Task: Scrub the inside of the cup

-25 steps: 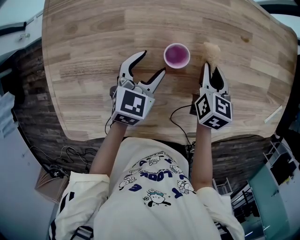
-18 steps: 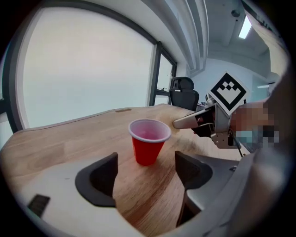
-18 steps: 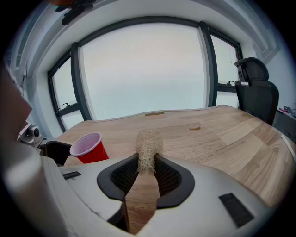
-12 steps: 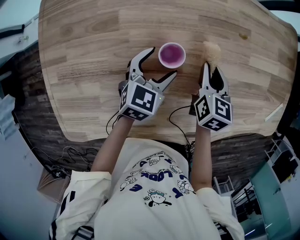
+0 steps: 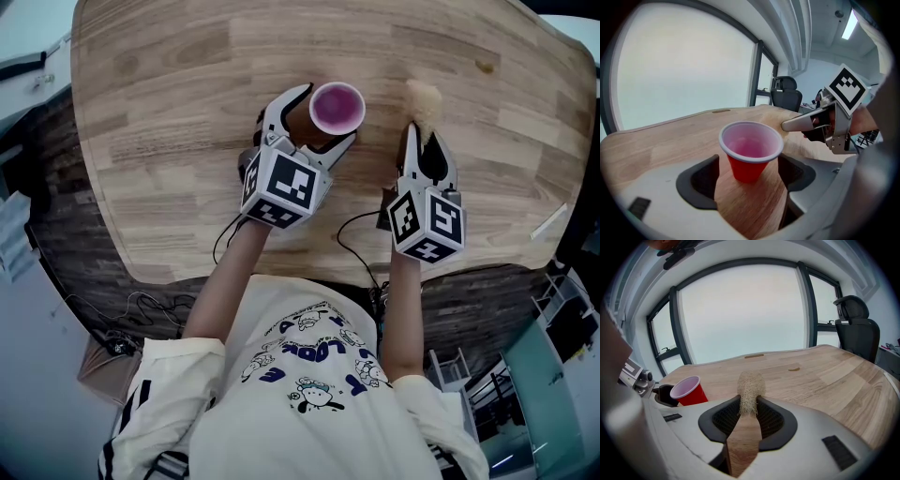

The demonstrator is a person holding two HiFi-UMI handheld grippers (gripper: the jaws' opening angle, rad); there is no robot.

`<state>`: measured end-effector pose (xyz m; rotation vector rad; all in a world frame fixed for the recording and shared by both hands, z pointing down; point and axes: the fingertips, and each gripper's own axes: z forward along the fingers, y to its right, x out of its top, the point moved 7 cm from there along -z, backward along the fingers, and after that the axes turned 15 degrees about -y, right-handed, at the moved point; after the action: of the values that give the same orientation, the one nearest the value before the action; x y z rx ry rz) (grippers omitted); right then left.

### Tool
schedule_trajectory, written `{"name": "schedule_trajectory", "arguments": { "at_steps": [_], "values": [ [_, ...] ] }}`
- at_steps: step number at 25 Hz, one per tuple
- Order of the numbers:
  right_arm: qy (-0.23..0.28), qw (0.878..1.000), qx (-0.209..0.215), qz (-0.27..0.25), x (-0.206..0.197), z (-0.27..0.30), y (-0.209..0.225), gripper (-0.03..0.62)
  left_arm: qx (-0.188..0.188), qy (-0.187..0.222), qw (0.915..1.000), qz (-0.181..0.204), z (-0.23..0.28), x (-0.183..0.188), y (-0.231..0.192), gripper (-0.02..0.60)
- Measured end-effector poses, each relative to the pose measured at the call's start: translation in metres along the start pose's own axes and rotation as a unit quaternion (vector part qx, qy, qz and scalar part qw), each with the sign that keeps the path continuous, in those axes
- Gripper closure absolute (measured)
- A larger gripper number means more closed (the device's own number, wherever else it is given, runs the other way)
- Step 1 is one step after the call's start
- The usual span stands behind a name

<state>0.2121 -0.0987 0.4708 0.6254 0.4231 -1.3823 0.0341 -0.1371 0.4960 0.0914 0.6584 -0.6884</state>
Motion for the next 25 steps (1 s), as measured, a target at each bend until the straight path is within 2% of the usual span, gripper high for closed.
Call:
{"name": "schedule_trajectory", "arguments": {
  "at_steps": [5, 10, 19, 25],
  "values": [
    [0.002, 1.0, 0.002, 0.001, 0.001, 0.0, 0.001, 0.496, 0.001, -0.006, 1.0, -0.001, 0.003, -0.001, 0.001, 0.215],
    [0.004, 1.0, 0.008, 0.002, 0.002, -0.003, -0.002, 0.496, 0.01, -0.003, 0.9999, 0.003, 0.003, 0.0, 0.0, 0.291],
    [0.017, 1.0, 0.021, -0.002, 0.006, -0.013, -0.009, 0.496, 0.013, 0.003, 0.9998, 0.015, 0.0, 0.001, 0.001, 0.298],
    [0.035, 0.998, 0.048, -0.009, 0.014, -0.028, -0.02, 0.496, 0.015, 0.003, 0.9995, 0.026, -0.005, 0.002, 0.006, 0.299]
  ]
}}
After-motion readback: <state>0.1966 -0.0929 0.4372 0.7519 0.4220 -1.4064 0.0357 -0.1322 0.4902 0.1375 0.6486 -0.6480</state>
